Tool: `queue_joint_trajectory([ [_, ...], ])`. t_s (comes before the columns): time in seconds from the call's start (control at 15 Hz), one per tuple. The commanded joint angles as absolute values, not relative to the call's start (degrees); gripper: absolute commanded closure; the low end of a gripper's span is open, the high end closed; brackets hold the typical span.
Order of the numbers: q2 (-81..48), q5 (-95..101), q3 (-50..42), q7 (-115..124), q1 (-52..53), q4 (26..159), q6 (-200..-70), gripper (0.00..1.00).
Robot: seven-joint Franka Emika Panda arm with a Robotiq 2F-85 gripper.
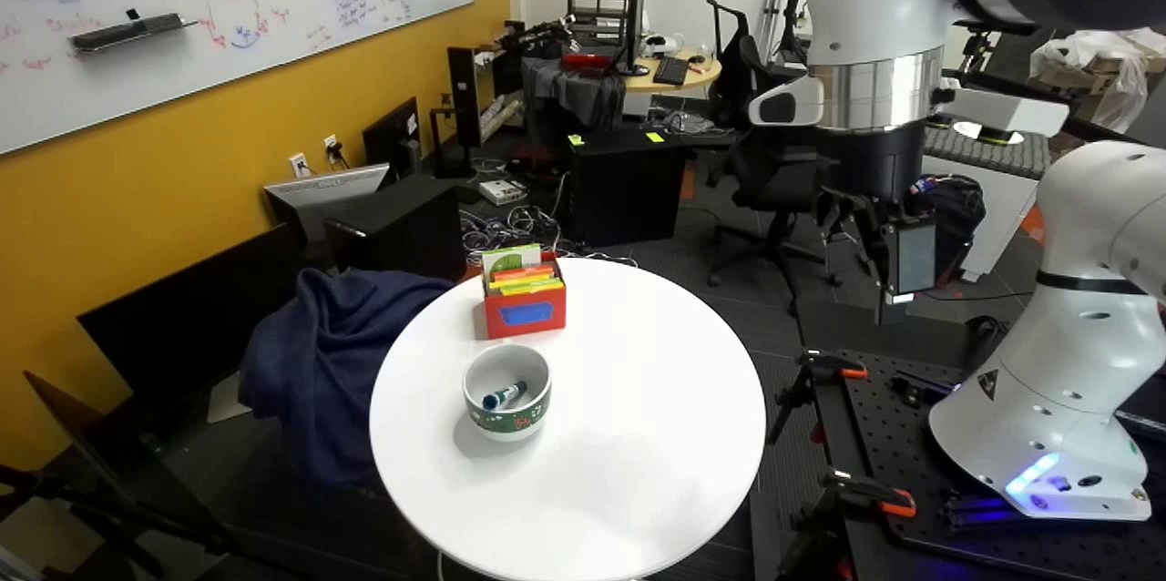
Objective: Remove the marker from the cup and put it on the table
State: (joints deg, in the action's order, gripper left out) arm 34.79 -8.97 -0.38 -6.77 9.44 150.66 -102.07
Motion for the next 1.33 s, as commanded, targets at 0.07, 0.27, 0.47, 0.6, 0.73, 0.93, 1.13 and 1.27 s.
queue_joint_trajectory([
  [0.07,35.0,-9.0,0.6,-7.3,8.3,150.5,-102.1,0.00],
  [0.27,34.3,-8.3,0.7,-7.6,8.0,150.6,-104.7,0.00],
  [0.47,33.3,-7.2,0.7,-8.2,7.6,150.8,-110.3,0.00],
  [0.6,32.1,-5.6,0.8,-8.4,7.4,150.8,-114.9,0.00],
  [0.73,30.1,-4.3,0.6,-8.7,7.5,150.4,-118.9,0.00],
  [0.93,26.4,-0.8,0.6,-10.1,7.2,149.8,-127.2,0.00],
  [1.13,22.1,0.2,-0.8,-14.3,7.8,149.3,-136.3,0.00],
  [1.27,19.8,-0.2,-1.5,-17.9,8.3,148.7,-140.3,0.00],
])
